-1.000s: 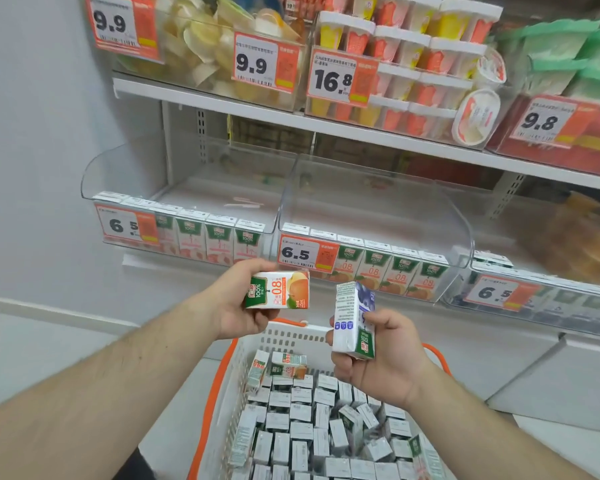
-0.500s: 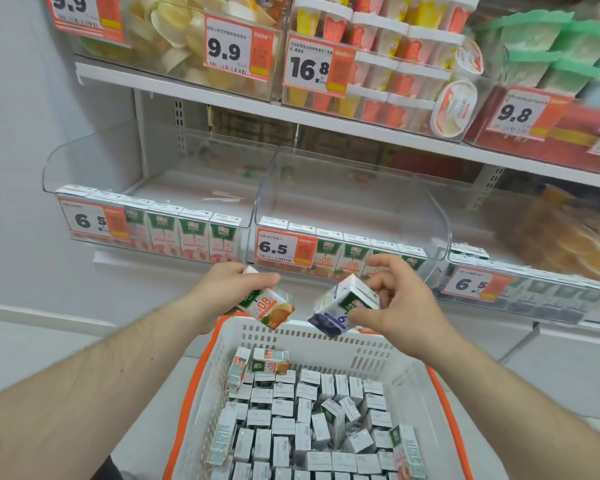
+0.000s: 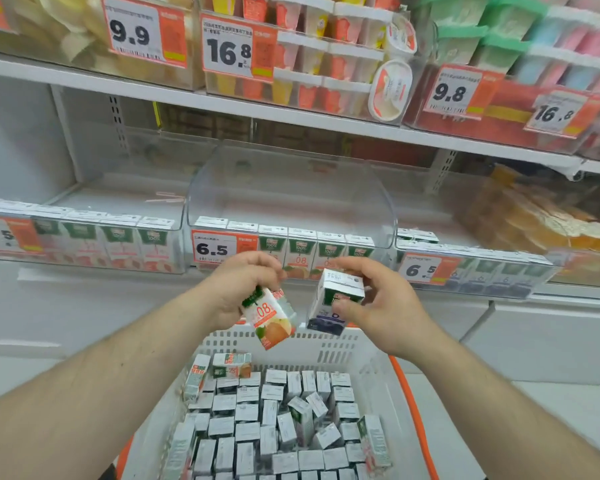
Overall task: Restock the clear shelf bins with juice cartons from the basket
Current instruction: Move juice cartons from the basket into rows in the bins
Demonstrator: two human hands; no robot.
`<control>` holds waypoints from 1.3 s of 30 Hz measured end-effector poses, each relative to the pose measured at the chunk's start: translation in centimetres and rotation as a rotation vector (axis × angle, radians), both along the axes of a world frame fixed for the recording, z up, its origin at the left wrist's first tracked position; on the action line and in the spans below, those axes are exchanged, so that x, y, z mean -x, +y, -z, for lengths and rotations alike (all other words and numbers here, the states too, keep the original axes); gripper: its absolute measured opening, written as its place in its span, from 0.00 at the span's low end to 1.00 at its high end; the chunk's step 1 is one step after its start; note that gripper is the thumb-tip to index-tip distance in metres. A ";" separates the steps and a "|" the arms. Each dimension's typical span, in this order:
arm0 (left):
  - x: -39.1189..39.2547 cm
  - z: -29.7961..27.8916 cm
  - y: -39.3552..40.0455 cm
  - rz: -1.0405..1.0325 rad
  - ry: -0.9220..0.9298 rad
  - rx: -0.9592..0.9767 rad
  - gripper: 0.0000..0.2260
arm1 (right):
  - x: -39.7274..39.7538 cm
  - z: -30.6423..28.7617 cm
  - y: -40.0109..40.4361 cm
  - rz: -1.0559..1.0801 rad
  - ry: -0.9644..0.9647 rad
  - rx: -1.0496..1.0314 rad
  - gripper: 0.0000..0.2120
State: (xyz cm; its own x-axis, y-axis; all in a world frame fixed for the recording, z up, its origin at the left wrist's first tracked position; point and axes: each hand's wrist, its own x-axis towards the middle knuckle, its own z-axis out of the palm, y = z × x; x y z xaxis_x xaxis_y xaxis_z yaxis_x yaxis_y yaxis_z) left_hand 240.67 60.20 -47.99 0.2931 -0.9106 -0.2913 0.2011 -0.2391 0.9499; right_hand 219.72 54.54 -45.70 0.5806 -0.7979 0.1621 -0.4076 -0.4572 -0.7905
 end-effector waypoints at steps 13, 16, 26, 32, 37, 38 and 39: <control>8.4 1.2 -4.6 0.301 -1.086 0.239 0.07 | 4.0 -0.2 -2.0 0.180 -0.014 0.052 0.25; 9.7 1.2 -6.2 0.235 -1.096 0.281 0.12 | 4.3 -0.8 -2.7 0.300 0.045 0.197 0.23; 10.7 2.3 -9.9 0.204 -1.195 0.131 0.45 | 9.8 -2.3 -16.2 0.781 0.142 0.399 0.25; 10.8 2.8 -10.6 0.181 -1.186 0.117 0.42 | 9.1 -0.4 -21.4 0.675 0.489 0.209 0.24; 10.8 2.9 -10.7 0.190 -1.169 0.101 0.41 | 8.1 -0.6 -22.4 0.569 0.659 0.151 0.21; 10.8 2.9 -10.7 0.190 -1.168 0.099 0.41 | 8.1 -0.6 -22.5 0.552 0.670 0.145 0.21; 10.8 2.9 -10.7 0.188 -1.167 0.097 0.41 | 8.1 -0.6 -22.6 0.537 0.676 0.136 0.20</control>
State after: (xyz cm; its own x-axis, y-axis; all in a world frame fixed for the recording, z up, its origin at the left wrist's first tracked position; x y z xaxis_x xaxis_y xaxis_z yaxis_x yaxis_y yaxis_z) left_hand 229.89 49.55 -50.88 0.1949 -0.9714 0.1355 -0.8295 -0.0895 0.5513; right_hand 211.66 31.92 -45.14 0.1375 -0.9900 0.0324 -0.9568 -0.1412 -0.2541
